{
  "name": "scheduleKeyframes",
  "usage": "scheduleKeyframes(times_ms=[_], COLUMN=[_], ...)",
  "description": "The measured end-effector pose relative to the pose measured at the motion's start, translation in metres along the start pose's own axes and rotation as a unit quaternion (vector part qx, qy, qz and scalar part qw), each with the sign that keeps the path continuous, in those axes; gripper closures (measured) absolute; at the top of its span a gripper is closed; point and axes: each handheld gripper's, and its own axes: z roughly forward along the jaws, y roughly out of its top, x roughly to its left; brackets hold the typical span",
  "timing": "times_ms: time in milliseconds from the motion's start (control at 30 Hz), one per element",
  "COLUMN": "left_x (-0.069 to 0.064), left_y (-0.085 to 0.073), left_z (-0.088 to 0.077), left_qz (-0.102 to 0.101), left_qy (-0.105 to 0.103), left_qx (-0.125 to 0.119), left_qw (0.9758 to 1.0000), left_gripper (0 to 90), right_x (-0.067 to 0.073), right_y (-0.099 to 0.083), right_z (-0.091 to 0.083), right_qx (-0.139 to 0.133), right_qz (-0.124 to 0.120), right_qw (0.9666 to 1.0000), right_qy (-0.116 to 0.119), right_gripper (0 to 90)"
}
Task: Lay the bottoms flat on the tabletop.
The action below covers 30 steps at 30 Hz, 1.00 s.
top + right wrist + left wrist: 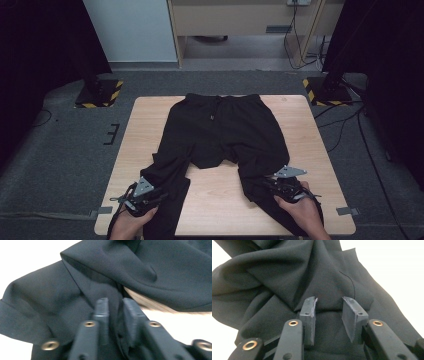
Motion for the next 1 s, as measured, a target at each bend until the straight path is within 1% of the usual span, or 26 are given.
scheduleKeyframes(times_ms=[67, 133, 233, 267, 300, 433, 500, 533, 633, 667, 733, 800, 900, 967, 1000], left_x=[0.000, 0.000, 0.000, 0.000, 0.000, 0.000, 0.000, 0.000, 0.001, 0.001, 0.001, 0.001, 0.001, 0.000, 0.000], left_y=[-0.001, -0.001, -0.002, -0.002, -0.002, -0.003, -0.004, -0.004, -0.005, -0.005, -0.005, -0.005, -0.005, -0.005, -0.005], left_z=[-0.001, -0.001, -0.002, -0.002, -0.002, -0.003, -0.004, -0.004, -0.005, -0.006, -0.006, -0.006, -0.006, -0.006, -0.006], left_qz=[0.000, 0.002, 0.003, 0.003, 0.002, 0.006, 0.004, 0.003, 0.003, 0.002, 0.001, 0.000, 0.001, 0.001, 0.002], left_qy=[0.001, 0.004, 0.006, 0.006, 0.005, 0.007, 0.005, 0.005, 0.003, 0.002, 0.001, 0.001, 0.001, 0.001, 0.002], left_qx=[0.001, 0.001, 0.000, 0.000, -0.001, 0.001, 0.000, 0.001, 0.002, 0.003, 0.002, 0.003, 0.003, 0.004, 0.004], left_qw=[1.0000, 1.0000, 1.0000, 1.0000, 1.0000, 1.0000, 1.0000, 1.0000, 1.0000, 1.0000, 1.0000, 1.0000, 1.0000, 1.0000, 1.0000], left_gripper=[63.1, 63.1, 63.2, 63.2, 63.1, 63.1, 62.9, 63.0, 63.0, 63.0, 63.0, 63.0, 62.7, 62.4, 62.4], right_x=[-0.001, -0.003, -0.008, -0.011, -0.013, -0.024, -0.027, -0.028, -0.027, -0.027, -0.024, -0.024, -0.024, -0.023, -0.023], right_y=[-0.001, -0.002, -0.004, -0.005, -0.007, -0.017, -0.023, -0.026, -0.035, -0.038, -0.043, -0.045, -0.042, -0.034, -0.031], right_z=[-0.002, -0.007, -0.018, -0.021, -0.024, -0.040, -0.046, -0.049, -0.055, -0.057, -0.061, -0.064, -0.064, -0.062, -0.061], right_qx=[0.003, 0.007, 0.003, 0.000, -0.002, -0.005, -0.005, -0.002, 0.003, 0.003, 0.004, -0.001, -0.012, -0.023, -0.027], right_qz=[0.003, -0.001, -0.001, 0.005, 0.004, 0.019, 0.027, 0.027, 0.034, 0.031, 0.038, 0.033, 0.029, 0.027, 0.025], right_qw=[1.0000, 0.9999, 0.9998, 0.9998, 0.9997, 0.9994, 0.9992, 0.9992, 0.9991, 0.9992, 0.9990, 0.9992, 0.9992, 0.9990, 0.9989], right_qy=[-0.002, -0.008, -0.018, -0.022, -0.023, -0.028, -0.030, -0.030, -0.024, -0.024, -0.023, -0.023, -0.026, -0.029, -0.028], right_gripper=[86.4, 87.7, 88.2, 88.2, 88.2, 88.1, 88.0, 88.0, 87.7, 87.5, 86.4, 82.1, 70.5, 60.4, 57.6])
